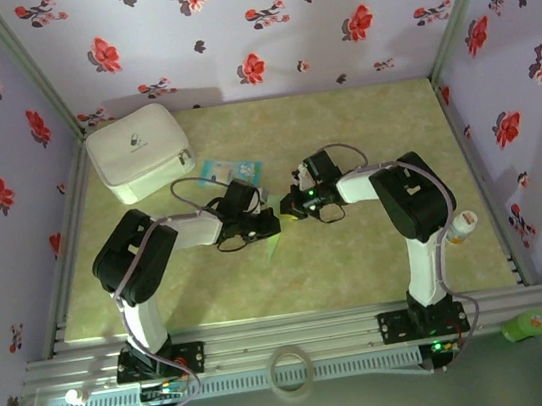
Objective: Fold a paper plane with a square sheet of paper (pick it up from the middle)
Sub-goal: Fold the wing for the fifth time at the center of the table.
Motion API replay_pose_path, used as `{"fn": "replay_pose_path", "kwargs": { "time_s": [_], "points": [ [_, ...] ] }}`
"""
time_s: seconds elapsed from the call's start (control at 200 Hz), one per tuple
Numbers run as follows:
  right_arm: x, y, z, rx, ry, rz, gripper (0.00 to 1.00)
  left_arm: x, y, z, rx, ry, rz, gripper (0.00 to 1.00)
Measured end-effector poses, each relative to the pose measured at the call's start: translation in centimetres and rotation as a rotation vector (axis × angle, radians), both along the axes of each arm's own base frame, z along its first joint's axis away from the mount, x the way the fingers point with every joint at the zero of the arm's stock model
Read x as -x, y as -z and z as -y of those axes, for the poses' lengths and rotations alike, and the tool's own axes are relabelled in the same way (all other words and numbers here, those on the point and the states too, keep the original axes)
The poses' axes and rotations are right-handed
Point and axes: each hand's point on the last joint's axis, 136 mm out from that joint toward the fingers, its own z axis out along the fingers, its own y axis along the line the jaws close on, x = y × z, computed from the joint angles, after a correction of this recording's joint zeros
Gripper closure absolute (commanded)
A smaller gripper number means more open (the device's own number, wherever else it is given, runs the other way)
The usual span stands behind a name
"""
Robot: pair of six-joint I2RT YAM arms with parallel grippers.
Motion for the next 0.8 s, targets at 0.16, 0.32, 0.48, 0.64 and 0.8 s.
{"fn": "replay_pose_path", "kwargs": {
  "time_s": [0.16,0.32,0.48,0.64,0.8],
  "points": [
    [-0.2,-0.3,0.3,0.032,0.013,0.011,0.86,0.1,0.0,-0.2,0.004,0.008,0.026,1.0],
    [-1.6,-2.6,1.9,0.051,0.065,0.07,0.93,0.6,0.1,-0.6,0.004,0.021,0.041,1.0],
    [-2.0,-4.1,1.9,0.032,0.064,0.114,0.97,0.8,0.1,-0.8,0.007,0.033,0.058,1.0],
    [-0.5,-3.5,0.2,0.034,0.011,0.102,0.99,0.9,0.1,-0.9,0.01,0.035,0.064,1.0],
    [0.7,-1.4,-0.7,0.057,-0.029,0.07,0.99,0.9,0.1,-0.9,0.01,0.035,0.065,1.0]
  ]
}}
